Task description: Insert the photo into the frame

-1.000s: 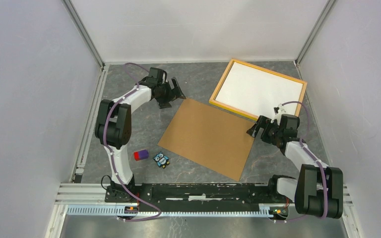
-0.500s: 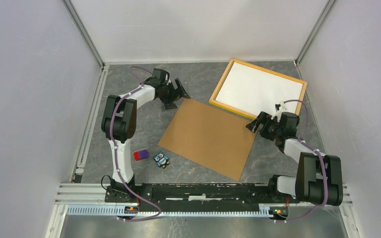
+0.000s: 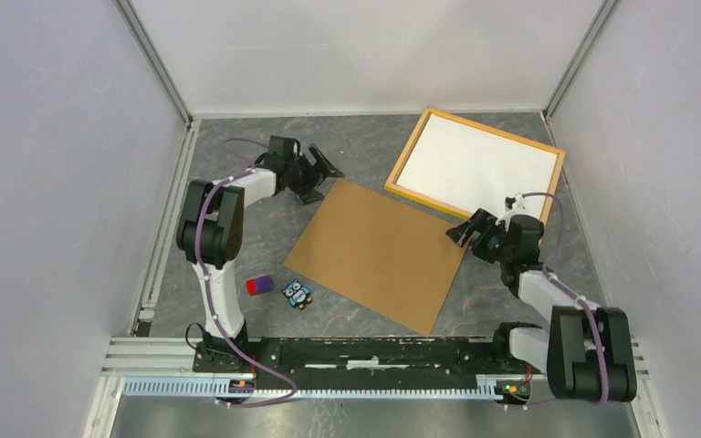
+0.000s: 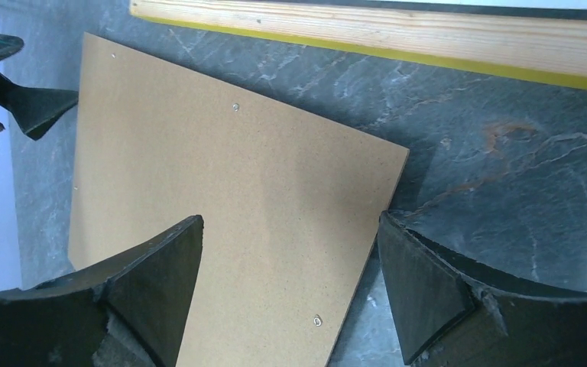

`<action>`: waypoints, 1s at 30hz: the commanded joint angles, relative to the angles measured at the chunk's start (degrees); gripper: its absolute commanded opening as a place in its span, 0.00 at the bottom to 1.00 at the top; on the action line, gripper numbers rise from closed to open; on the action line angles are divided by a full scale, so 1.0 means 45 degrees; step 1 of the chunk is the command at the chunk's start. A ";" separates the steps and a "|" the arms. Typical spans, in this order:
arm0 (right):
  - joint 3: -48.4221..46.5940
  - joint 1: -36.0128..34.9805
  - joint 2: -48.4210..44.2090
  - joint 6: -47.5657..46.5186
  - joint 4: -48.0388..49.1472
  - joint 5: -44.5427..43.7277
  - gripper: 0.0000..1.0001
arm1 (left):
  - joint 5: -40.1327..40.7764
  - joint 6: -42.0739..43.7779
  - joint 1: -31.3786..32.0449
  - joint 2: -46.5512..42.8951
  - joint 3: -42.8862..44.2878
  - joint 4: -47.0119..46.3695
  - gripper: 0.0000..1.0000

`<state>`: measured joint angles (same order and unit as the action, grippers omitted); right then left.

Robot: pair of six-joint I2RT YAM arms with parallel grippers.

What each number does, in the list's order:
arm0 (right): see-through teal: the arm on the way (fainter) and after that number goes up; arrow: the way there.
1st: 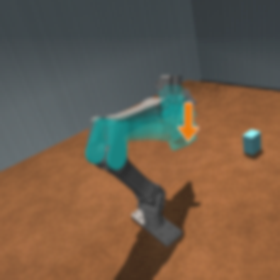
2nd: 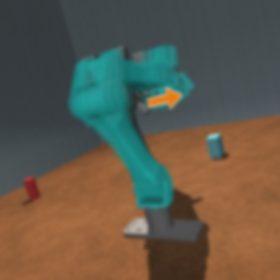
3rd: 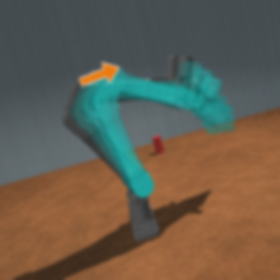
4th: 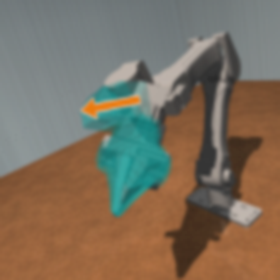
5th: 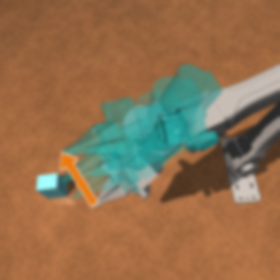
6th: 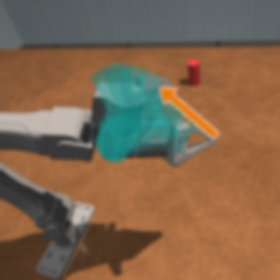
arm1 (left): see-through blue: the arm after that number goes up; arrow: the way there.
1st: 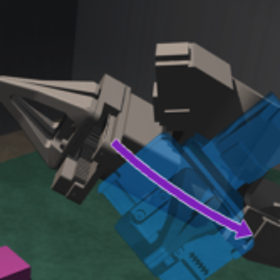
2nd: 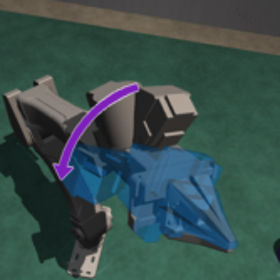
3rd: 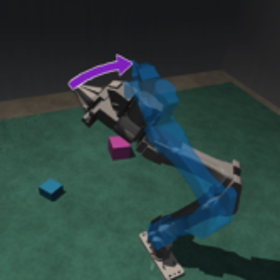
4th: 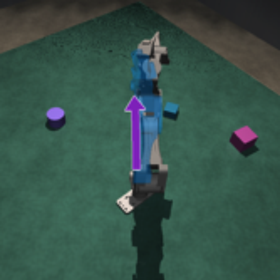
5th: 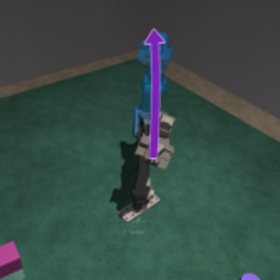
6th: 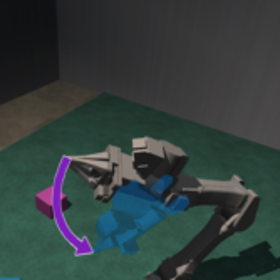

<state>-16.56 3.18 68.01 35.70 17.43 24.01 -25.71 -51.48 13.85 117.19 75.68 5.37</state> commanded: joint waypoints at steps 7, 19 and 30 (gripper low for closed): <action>-0.1342 -0.1037 -0.2518 0.1166 -0.0402 0.1260 0.87 | -0.3016 -0.2334 0.0751 -0.2108 -0.0715 -0.1805 0.97; -0.4820 -0.1038 -0.1928 0.0286 -0.1820 0.0832 0.87 | -0.3400 -0.3600 0.0921 -0.2378 0.0942 -0.2550 0.97; -0.7164 -0.1039 -0.1560 -0.0955 -0.1994 0.1111 0.88 | -0.3080 -0.3861 0.1409 -0.2228 0.3499 -0.1921 0.97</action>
<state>-44.95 1.67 61.45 31.66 4.60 15.40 -25.15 -61.89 13.45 108.81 87.09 -3.49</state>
